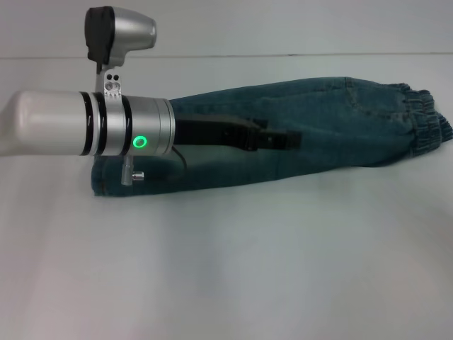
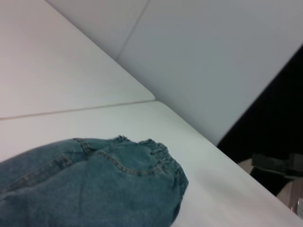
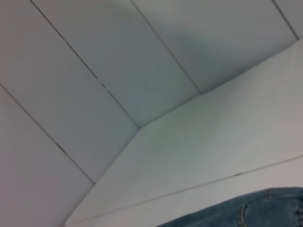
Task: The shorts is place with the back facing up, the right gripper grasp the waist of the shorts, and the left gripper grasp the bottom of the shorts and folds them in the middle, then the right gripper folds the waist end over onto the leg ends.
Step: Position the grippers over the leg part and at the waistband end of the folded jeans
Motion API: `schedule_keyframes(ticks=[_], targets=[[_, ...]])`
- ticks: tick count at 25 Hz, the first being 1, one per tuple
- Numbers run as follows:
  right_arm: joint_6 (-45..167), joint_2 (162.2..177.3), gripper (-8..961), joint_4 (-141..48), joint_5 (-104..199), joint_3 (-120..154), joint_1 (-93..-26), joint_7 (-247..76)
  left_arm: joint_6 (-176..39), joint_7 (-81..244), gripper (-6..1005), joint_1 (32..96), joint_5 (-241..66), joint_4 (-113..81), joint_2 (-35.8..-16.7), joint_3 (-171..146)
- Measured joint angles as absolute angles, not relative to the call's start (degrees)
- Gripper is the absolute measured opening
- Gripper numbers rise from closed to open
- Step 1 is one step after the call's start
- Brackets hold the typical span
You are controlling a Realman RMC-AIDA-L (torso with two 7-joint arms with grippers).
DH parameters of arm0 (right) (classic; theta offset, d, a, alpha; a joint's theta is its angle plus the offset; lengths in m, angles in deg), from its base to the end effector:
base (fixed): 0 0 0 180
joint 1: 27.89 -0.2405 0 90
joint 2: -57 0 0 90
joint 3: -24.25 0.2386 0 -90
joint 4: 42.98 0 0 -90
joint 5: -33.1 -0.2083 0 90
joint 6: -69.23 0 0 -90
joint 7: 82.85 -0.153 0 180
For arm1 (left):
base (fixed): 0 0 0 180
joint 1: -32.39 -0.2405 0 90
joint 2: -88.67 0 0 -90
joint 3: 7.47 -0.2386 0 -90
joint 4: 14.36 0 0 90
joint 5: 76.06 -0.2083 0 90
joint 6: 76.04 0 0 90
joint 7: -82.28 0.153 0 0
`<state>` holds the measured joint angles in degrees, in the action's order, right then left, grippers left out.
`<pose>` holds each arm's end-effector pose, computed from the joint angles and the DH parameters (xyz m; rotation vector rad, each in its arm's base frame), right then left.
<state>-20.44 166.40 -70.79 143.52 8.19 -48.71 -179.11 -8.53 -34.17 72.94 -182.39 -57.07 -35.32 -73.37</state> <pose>0.3442 0.2932 0.0998 -2.0312 1.2772 1.0141 -0.1385 0.3737 -0.0689 -2.7175 -1.0875 -0.6196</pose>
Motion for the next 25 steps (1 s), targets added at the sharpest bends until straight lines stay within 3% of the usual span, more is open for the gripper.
schedule_keyframes(ticks=[3, 19, 25], targets=[[-17.6, 166.39, 882, -71.0, 143.9, 8.3, -48.4, -179.3, -8.9, -34.0, 848, 73.0, -182.4, -57.0, -35.29, -74.4], [-5.2, 161.78, 883, -71.3, 157.0, 7.3, -54.5, -192.6, -8.4, -33.7, 848, 73.4, -182.1, -55.8, -35.52, -77.3], [-5.4, 161.31, 883, -71.8, 159.4, 7.1, -56.5, -195.9, -8.0, -33.7, 848, 74.6, -182.0, -55.9, -35.66, -78.5]])
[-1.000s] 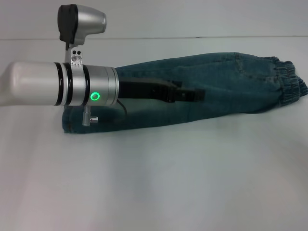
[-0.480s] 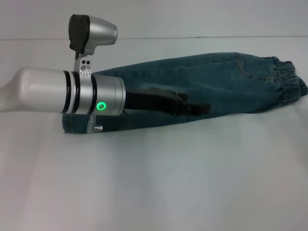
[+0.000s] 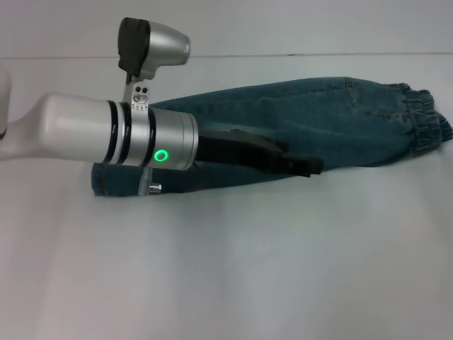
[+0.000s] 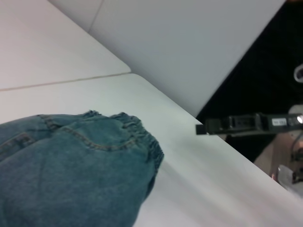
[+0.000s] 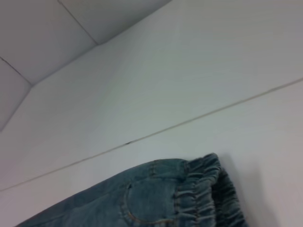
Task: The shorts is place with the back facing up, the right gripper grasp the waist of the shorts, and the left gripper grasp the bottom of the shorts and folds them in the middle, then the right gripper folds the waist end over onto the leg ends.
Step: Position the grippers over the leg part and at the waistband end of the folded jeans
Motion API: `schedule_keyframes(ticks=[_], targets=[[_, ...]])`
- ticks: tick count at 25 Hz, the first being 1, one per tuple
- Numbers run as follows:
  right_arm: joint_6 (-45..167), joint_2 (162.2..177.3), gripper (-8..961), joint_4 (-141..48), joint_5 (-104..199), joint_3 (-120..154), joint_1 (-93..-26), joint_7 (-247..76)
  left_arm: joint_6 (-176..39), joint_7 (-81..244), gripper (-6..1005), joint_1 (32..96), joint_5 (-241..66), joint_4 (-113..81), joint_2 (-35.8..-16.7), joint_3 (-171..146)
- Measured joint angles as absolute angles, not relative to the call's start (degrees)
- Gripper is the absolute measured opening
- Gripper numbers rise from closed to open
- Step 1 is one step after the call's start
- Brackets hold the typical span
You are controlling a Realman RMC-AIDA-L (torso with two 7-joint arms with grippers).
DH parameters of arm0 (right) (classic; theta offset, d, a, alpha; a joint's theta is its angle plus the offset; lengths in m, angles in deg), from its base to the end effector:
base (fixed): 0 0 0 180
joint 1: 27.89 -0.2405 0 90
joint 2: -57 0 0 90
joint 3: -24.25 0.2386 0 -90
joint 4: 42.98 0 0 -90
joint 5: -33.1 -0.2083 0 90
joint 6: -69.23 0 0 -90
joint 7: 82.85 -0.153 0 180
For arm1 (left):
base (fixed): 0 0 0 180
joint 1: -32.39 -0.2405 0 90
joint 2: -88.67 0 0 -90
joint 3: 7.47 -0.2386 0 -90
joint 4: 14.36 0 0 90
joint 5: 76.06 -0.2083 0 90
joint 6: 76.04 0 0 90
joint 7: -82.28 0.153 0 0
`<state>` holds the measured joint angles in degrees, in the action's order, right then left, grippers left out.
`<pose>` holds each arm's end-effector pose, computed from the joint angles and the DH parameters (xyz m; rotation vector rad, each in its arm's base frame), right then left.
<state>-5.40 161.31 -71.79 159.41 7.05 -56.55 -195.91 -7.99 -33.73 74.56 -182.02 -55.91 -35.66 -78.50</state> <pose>0.3648 0.3434 0.1233 -1.9080 1.5095 0.6415 -0.1265 0.3618 -0.0878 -2.8334 -1.0294 -0.5426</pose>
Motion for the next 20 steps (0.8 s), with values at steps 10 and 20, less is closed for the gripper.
schedule_keyframes(ticks=[10, 20], targets=[[-8.9, 161.66, 884, -71.5, 159.1, 7.6, -58.7, -202.0, -6.5, -30.8, 847, 75.3, -182.0, -56.2, -35.48, -81.6], [-2.4, 162.68, 884, -70.0, 159.2, 6.8, -60.8, -205.2, -6.7, -27.1, 847, 74.2, -182.4, -55.8, -35.46, -81.7]])
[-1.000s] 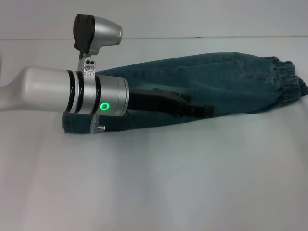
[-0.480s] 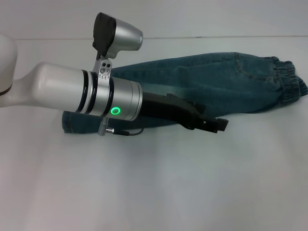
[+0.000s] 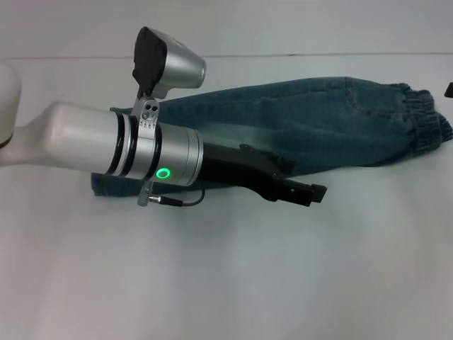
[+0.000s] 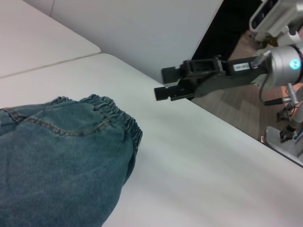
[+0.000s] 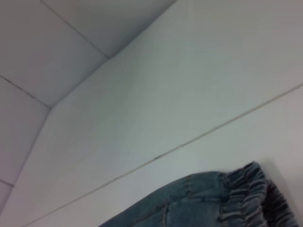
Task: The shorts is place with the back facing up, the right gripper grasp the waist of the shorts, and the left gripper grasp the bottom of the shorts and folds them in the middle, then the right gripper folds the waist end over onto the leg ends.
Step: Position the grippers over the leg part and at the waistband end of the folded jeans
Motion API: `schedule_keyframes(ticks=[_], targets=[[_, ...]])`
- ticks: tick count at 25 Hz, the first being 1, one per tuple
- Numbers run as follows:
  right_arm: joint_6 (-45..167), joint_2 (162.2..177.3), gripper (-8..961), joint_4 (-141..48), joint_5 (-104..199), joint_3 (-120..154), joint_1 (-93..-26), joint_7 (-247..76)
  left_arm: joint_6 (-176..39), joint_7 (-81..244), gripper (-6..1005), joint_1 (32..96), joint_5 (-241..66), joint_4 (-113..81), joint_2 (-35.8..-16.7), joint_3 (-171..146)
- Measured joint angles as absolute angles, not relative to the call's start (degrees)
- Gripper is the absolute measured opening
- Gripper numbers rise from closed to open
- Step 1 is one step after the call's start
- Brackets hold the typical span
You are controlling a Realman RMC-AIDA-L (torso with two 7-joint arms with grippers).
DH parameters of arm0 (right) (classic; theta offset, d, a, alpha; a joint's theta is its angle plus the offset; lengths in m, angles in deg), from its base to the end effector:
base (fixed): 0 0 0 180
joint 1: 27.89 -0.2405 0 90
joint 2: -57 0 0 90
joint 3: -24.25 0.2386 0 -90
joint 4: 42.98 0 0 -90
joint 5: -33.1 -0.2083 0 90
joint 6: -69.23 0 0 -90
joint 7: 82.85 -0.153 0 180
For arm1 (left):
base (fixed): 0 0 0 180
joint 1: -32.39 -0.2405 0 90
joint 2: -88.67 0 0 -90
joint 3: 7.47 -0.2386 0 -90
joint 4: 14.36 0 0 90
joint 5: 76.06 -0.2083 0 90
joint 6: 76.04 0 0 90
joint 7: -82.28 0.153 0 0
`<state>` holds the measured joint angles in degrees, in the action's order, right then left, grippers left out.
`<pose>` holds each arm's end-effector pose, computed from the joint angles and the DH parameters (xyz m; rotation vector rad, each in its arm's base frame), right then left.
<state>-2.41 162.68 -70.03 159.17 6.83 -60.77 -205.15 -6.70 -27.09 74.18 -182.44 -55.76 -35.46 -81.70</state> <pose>0.3425 0.3692 0.1071 -1.8304 1.6561 0.7461 -0.1295 0.3506 -0.0959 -2.9384 -0.8362 -0.4643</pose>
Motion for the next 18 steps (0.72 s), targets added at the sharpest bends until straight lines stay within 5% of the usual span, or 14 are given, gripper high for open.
schedule_keyframes(ticks=[18], targets=[[9.3, 165.33, 883, -66.3, 159.2, 1.6, -64.4, -200.9, -6.8, -26.6, 848, 74.5, -182.3, -54.3, -35.64, -82.0]])
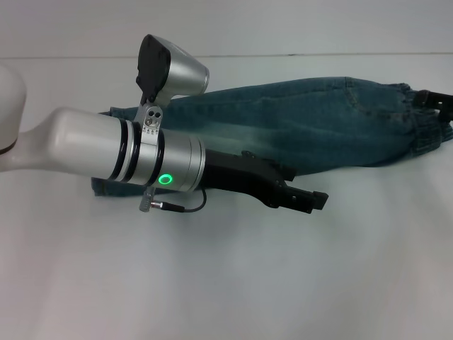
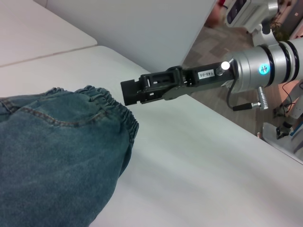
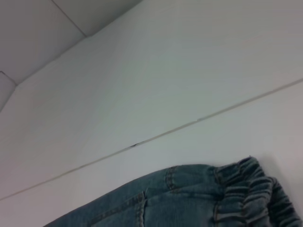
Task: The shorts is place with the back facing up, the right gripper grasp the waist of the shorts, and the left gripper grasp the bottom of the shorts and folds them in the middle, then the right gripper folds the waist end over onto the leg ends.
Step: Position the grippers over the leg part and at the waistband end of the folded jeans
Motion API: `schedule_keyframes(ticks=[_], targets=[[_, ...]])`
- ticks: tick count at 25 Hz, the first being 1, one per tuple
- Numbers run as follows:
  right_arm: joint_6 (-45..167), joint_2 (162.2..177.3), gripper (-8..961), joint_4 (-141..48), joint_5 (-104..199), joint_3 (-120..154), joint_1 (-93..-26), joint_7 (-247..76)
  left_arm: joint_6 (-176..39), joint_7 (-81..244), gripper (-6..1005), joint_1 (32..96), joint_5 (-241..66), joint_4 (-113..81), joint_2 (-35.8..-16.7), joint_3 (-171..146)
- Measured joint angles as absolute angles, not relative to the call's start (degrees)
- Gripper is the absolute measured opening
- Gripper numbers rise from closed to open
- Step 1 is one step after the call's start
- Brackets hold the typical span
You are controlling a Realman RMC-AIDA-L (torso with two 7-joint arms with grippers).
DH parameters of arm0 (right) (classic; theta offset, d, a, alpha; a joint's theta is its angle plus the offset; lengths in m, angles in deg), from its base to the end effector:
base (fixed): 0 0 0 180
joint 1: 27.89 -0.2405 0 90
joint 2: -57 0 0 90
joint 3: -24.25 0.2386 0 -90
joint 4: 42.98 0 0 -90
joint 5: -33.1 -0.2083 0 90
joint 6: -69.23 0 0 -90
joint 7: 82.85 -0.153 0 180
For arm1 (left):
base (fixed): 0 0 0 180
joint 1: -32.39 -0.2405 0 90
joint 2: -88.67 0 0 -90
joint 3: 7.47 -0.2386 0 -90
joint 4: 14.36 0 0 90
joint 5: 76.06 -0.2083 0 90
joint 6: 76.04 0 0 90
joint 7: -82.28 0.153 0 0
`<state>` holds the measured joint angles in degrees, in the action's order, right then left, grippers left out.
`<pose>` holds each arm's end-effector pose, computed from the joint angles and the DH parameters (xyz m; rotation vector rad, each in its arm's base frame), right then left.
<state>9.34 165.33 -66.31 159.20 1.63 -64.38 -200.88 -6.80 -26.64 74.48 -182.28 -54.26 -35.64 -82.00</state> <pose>0.3365 0.3914 0.0706 -1.8515 1.5760 0.6034 -0.1319 0.3474 -0.1010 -2.9497 -0.8530 -0.4540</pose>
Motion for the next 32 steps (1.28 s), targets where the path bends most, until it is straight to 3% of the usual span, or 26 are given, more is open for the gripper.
schedule_keyframes(ticks=[32], targets=[[9.3, 167.62, 882, -69.1, 155.2, 1.3, -60.1, -199.8, -6.7, -26.6, 848, 75.8, -182.3, -54.3, -35.52, -82.0]])
